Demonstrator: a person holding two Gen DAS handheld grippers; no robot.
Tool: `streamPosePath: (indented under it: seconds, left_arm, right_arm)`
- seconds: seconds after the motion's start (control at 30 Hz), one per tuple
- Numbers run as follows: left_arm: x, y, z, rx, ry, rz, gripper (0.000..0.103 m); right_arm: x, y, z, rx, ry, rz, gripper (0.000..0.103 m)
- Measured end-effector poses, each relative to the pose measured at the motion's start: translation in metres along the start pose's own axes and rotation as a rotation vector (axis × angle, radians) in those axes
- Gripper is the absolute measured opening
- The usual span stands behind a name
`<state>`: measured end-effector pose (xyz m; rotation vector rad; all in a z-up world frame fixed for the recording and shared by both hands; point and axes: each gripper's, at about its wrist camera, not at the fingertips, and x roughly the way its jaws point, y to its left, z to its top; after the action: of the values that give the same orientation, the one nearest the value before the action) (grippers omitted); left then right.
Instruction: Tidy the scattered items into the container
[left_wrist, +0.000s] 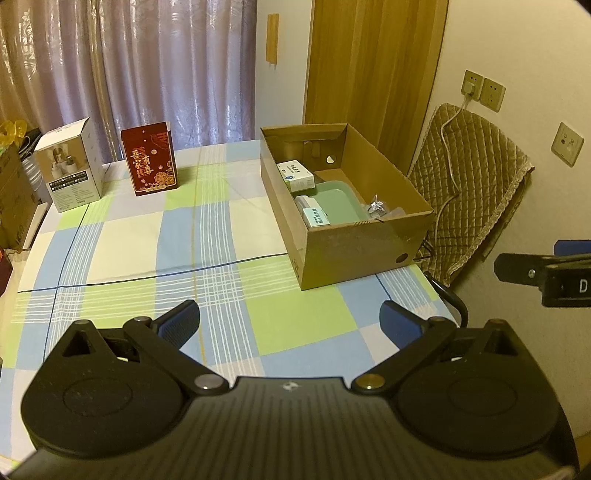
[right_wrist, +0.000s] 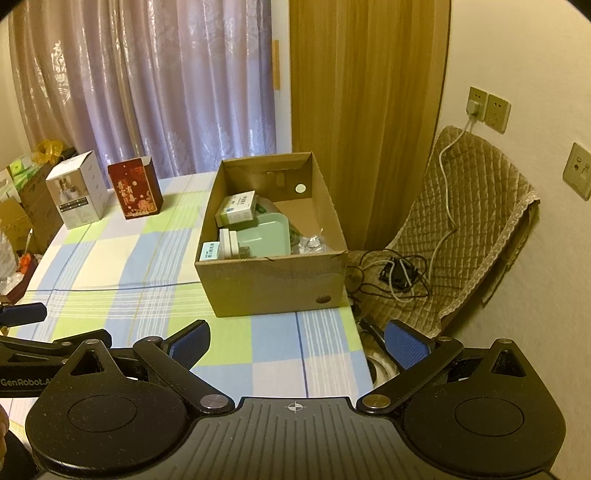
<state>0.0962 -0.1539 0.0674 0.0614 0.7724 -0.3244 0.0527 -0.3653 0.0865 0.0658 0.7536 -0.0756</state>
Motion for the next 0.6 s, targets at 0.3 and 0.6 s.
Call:
streamPosePath:
  seconds: [0.3, 0.6]
  left_arm:
    - [0.0013, 0.0027, 0.0012, 0.005, 0.006, 0.003, 0.102]
    - [0.003, 0.0034, 0.002, 0.003, 0.011, 0.001, 0.102]
  right_arm:
    - [0.0035, 0.0017, 0.0007, -0.006, 0.005, 0.005, 0.103]
    - [0.0073, 0.0001, 0.0009, -0.004, 0.014, 0.01, 0.103]
